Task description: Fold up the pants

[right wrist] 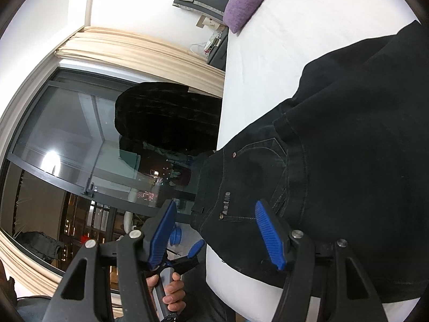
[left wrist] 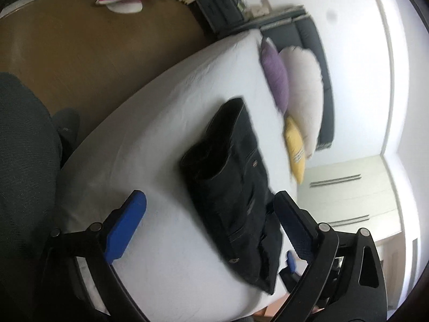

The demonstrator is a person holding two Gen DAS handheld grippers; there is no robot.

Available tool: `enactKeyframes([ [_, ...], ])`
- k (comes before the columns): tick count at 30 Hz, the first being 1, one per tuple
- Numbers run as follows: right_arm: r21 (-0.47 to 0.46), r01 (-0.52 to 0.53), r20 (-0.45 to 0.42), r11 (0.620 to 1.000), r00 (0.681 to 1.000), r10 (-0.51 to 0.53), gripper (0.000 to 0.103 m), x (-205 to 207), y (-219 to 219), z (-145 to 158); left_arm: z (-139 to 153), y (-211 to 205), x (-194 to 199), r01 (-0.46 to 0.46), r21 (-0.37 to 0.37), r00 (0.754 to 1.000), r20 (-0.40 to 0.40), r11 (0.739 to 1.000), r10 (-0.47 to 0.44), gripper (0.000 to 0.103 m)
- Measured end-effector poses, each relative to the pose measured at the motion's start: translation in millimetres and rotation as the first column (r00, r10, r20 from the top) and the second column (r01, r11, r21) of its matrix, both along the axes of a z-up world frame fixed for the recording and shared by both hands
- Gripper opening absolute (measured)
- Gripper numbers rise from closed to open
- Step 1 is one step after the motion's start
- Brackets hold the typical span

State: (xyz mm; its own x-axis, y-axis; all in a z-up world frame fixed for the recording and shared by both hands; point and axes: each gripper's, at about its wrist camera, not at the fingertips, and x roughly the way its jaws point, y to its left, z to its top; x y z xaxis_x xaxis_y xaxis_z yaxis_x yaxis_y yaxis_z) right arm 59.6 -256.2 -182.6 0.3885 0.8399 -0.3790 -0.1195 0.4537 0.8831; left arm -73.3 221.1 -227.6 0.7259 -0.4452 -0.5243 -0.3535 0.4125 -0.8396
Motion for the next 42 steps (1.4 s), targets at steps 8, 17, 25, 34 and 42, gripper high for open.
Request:
enactKeyframes([
  [8, 0.007, -0.003, -0.004, 1.000, 1.000, 0.003, 0.065, 0, 8, -3, -16, 3, 16, -0.040, -0.049, 0.999, -0.008, 0.998, 0.040, 0.092],
  [17, -0.004, 0.000, -0.015, 1.000, 1.000, 0.000, 0.065, 5, 6, -3, -33, -12, 60, -0.033, -0.124, 0.999, -0.032, 0.992, 0.029, 0.035],
  [25, -0.101, -0.003, -0.161, 0.995, 0.987, -0.013, 0.065, 15, 8, -34, -27, -10, 70, 0.010, -0.107, 1.000, -0.014, 0.994, -0.012, 0.022],
  [34, -0.144, 0.002, -0.230, 0.990, 0.973, -0.035, 0.054, 5, 11, -54, 52, -42, 88, 0.118, 0.126, 0.984, 0.119, 0.985, -0.133, 0.015],
  [42, -0.163, 0.021, -0.179, 0.986, 0.983, -0.050, 0.052, -4, 16, -54, 109, -111, 112, 0.238, 0.318, 0.930, 0.197, 0.918, -0.310, 0.015],
])
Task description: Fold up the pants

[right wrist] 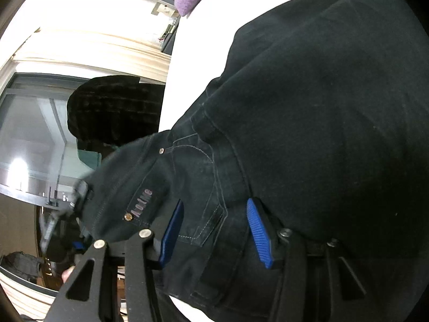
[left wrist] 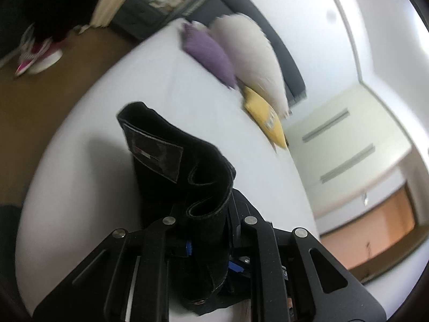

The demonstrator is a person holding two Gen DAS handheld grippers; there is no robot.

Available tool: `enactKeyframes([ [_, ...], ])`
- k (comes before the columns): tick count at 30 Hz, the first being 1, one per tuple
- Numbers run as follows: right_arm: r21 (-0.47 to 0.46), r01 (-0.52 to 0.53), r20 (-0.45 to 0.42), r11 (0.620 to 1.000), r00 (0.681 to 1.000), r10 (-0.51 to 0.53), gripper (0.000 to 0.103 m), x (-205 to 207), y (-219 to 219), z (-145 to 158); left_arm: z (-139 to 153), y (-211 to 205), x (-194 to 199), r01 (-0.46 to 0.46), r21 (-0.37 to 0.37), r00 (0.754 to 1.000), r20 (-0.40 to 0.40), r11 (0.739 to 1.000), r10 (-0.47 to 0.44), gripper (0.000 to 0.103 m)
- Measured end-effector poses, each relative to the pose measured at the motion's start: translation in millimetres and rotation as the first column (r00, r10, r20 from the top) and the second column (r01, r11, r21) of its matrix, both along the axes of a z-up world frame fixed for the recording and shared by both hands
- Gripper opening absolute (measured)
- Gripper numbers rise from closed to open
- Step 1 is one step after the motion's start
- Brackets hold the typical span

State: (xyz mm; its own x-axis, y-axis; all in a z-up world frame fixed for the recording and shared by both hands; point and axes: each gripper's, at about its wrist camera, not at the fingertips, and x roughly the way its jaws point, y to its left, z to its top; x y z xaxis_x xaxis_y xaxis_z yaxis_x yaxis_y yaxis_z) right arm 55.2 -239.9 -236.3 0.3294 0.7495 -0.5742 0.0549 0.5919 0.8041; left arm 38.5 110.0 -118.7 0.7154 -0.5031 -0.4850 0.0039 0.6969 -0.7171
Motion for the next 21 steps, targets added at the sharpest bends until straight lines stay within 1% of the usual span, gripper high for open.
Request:
enactKeyframes([
  [1, 0.008, -0.009, -0.013, 1.000, 1.000, 0.009, 0.052, 1, -2, 2, 5, -10, 2, 0.022, 0.019, 1.000, 0.008, 1.000, -0.022, 0.015],
  [2, 0.029, 0.001, -0.046, 1.000, 0.999, 0.000, 0.056, 3, -10, 5, 12, -25, 5, 0.050, 0.047, 0.999, 0.018, 0.998, -0.051, 0.015],
  [3, 0.065, 0.038, -0.067, 0.997, 0.997, -0.034, 0.060, 3, -20, 11, 18, -40, 11, 0.072, 0.074, 0.997, 0.028, 0.995, -0.074, 0.015],
  [4, 0.094, 0.061, -0.056, 0.994, 0.997, -0.056, 0.066, 3, -30, 16, 24, -58, 13, 0.103, 0.113, 0.993, 0.041, 0.988, -0.108, 0.015],
  [5, 0.117, 0.071, -0.024, 0.991, 0.997, -0.069, 0.072, 3, -40, 28, 27, -72, 15, 0.124, 0.138, 0.990, 0.049, 0.983, -0.132, 0.015],
  [6, 0.132, 0.067, 0.007, 0.989, 0.998, -0.068, 0.075, 3, -49, 41, 29, -89, 16, 0.150, 0.169, 0.985, 0.056, 0.974, -0.162, 0.015],
  [7, 0.142, 0.057, 0.020, 0.988, 0.998, -0.060, 0.080, 3, -54, 49, 30, -107, 18, 0.177, 0.198, 0.980, 0.057, 0.964, -0.192, 0.015],
  [9, 0.168, 0.013, 0.037, 0.986, 0.999, -0.019, 0.086, 6, -66, 69, 29, -137, 23, 0.218, 0.234, 0.970, 0.049, 0.947, -0.236, 0.015],
  [10, 0.172, -0.004, 0.043, 0.985, 0.999, -0.003, 0.091, 8, -66, 75, 27, -154, 26, 0.242, 0.252, 0.964, 0.044, 0.937, -0.261, 0.015],
  [11, 0.171, -0.035, 0.060, 0.985, 0.998, 0.025, 0.095, 9, -69, 83, 25, -173, 29, 0.267, 0.274, 0.957, 0.039, 0.924, -0.288, 0.015],
  [13, 0.135, -0.079, 0.084, 0.988, 0.994, 0.068, 0.099, 11, -72, 92, 21, -205, 31, 0.310, 0.320, 0.941, 0.033, 0.895, -0.337, 0.015],
  [14, 0.110, -0.089, 0.081, 0.990, 0.994, 0.080, 0.099, 11, -74, 93, 18, -221, 31, 0.332, 0.348, 0.930, 0.034, 0.877, -0.366, 0.015],
  [17, 0.076, -0.095, 0.050, 0.993, 0.995, 0.091, 0.099, 16, -79, 86, 12, -264, 18, 0.390, 0.427, 0.895, 0.035, 0.816, -0.446, 0.015],
  [19, 0.051, -0.091, 0.038, 0.995, 0.995, 0.089, 0.098, 15, -84, 79, 7, -287, 15, 0.419, 0.467, 0.873, 0.030, 0.779, -0.487, 0.015],
  [20, 0.029, -0.086, 0.039, 0.996, 0.996, 0.084, 0.095, 18, -82, 80, 2, -299, 12, 0.436, 0.488, 0.860, 0.022, 0.757, -0.510, 0.015],
  [21, 0.009, -0.080, 0.038, 0.997, 0.996, 0.079, 0.091, 18, -85, 79, -1, -308, 9, 0.450, 0.499, 0.851, 0.014, 0.741, -0.526, 0.015],
])
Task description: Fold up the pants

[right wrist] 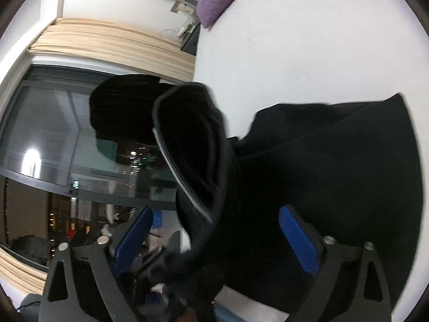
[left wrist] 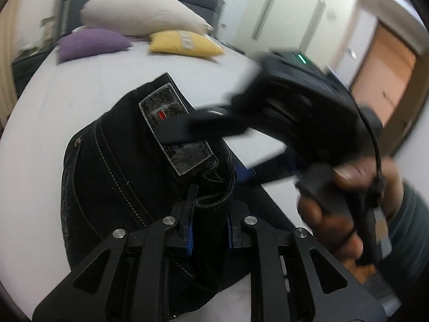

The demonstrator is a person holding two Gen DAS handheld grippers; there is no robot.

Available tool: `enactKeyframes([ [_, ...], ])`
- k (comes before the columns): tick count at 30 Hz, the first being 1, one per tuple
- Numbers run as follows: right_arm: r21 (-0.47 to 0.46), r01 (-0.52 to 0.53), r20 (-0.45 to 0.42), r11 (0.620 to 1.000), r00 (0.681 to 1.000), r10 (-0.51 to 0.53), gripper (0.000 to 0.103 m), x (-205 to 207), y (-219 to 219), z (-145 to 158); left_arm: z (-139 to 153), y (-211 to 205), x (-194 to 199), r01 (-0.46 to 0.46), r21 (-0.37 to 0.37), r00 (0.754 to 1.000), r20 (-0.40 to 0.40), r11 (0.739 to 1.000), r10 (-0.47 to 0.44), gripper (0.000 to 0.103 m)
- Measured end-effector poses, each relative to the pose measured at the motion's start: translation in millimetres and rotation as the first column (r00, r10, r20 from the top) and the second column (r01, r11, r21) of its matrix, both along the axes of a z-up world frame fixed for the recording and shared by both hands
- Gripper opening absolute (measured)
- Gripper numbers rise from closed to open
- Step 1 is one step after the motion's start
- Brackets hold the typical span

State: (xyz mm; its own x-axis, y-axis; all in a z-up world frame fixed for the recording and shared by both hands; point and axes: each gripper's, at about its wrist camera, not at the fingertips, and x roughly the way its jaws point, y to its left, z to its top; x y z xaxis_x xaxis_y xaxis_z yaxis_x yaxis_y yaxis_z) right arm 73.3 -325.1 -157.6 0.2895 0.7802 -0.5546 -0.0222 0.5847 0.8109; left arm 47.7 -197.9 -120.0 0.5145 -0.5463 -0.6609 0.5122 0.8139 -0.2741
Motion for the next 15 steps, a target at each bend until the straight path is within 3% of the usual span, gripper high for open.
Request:
enactKeyframes([
  [2, -0.036, 0.000, -0.002, 0.999, 1.000, 0.000, 0.062, -2, -6, -3, -10, -21, -4, 0.035, 0.027, 0.999, -0.005, 0.999, -0.035, 0.015],
  [5, -0.123, 0.009, -0.011, 0.992, 1.000, -0.011, 0.030, -10, -15, -10, -20, -45, -13, 0.069, 0.058, 0.998, -0.008, 0.996, -0.069, 0.015],
  [11, -0.126, 0.057, 0.005, 0.990, 0.998, -0.057, 0.018, -19, -39, -20, -29, -84, -9, 0.111, 0.092, 0.994, -0.007, 0.989, -0.111, 0.015],
  [15, -0.156, 0.059, 0.026, 0.986, 0.998, -0.056, 0.017, -19, -43, -17, -31, -110, -8, 0.127, 0.104, 0.992, -0.004, 0.986, -0.128, 0.015],
])
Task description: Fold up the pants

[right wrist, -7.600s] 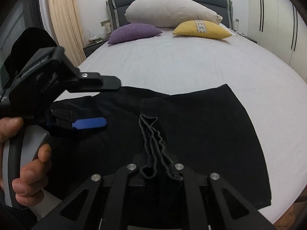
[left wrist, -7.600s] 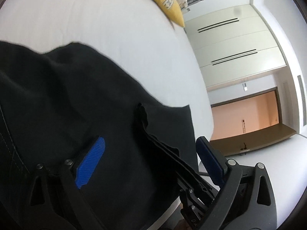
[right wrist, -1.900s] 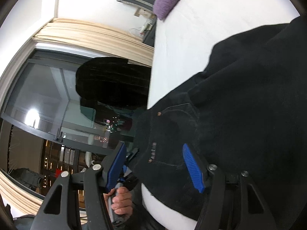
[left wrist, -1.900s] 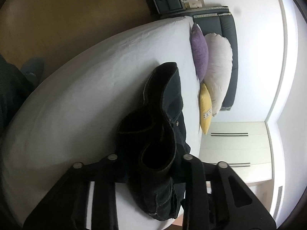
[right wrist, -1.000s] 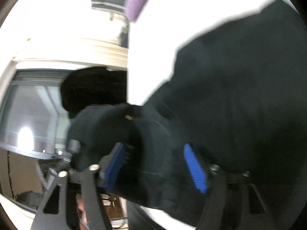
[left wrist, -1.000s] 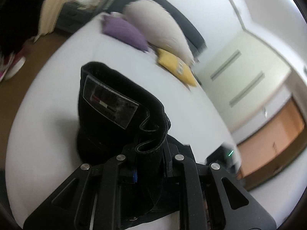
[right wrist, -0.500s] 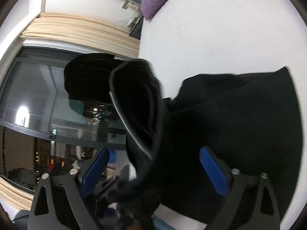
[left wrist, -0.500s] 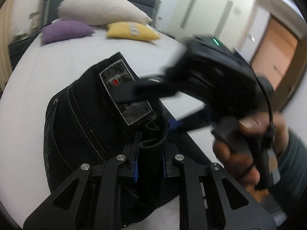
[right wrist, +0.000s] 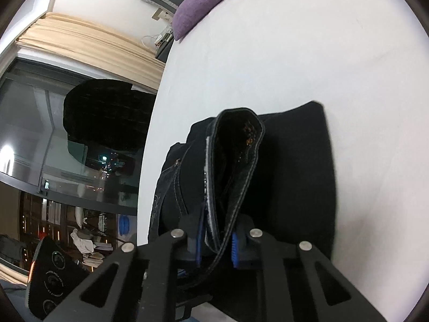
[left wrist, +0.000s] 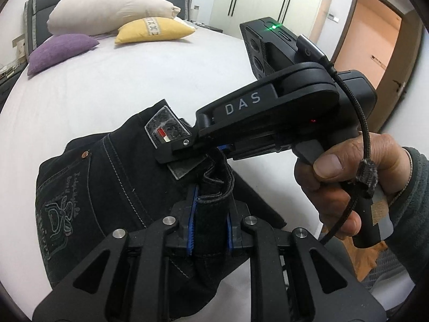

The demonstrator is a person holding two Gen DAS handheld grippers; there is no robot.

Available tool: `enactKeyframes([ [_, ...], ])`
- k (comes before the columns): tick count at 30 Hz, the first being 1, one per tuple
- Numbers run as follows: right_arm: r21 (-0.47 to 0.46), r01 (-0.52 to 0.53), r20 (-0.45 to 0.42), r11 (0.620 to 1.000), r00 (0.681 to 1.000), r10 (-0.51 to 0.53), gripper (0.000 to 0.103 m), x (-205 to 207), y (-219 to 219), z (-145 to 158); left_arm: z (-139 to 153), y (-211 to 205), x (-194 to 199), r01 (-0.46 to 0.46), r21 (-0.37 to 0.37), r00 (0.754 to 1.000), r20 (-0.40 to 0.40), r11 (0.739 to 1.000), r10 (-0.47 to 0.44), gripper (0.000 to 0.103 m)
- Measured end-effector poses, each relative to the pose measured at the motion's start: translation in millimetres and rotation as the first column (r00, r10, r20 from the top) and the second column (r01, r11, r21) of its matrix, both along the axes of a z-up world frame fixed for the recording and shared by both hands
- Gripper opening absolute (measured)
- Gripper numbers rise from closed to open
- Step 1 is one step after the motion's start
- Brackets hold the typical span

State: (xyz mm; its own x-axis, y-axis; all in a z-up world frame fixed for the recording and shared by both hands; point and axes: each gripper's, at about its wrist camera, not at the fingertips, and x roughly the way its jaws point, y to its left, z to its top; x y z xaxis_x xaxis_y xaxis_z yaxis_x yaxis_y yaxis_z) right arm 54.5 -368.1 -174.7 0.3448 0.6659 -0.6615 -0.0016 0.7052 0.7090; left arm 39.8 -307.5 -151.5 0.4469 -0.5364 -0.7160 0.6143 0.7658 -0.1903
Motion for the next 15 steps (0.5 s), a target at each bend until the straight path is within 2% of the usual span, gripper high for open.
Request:
enactKeyframes([
  [5, 0.011, 0.031, 0.009, 0.999, 0.999, -0.031, 0.017, -9, -15, -4, -9, -1, -4, 0.032, 0.006, 0.999, 0.001, 0.999, -0.032, 0.015],
  [9, 0.014, 0.056, -0.009, 0.998, 0.998, -0.056, 0.017, -11, -23, -22, -32, -13, -12, 0.045, 0.027, 0.998, -0.051, 0.999, -0.044, 0.015],
  [12, 0.091, 0.084, -0.034, 0.992, 0.996, -0.081, 0.020, -13, -33, -44, -42, -19, -6, 0.049, 0.024, 0.995, -0.093, 0.999, -0.046, 0.022],
  [13, 0.135, 0.093, -0.035, 0.986, 0.995, -0.089, 0.021, -14, -36, -48, -41, -18, -3, 0.054, 0.012, 0.992, -0.114, 0.998, -0.052, 0.032],
  [14, 0.152, 0.101, -0.033, 0.983, 0.995, -0.097, 0.024, -14, -36, -49, -39, -12, -1, 0.058, -0.002, 0.988, -0.144, 0.998, -0.057, 0.050],
  [15, 0.148, 0.108, -0.028, 0.983, 0.994, -0.105, 0.025, -15, -37, -47, -36, -7, 0, 0.044, -0.014, 0.986, -0.160, 0.999, -0.046, 0.062],
])
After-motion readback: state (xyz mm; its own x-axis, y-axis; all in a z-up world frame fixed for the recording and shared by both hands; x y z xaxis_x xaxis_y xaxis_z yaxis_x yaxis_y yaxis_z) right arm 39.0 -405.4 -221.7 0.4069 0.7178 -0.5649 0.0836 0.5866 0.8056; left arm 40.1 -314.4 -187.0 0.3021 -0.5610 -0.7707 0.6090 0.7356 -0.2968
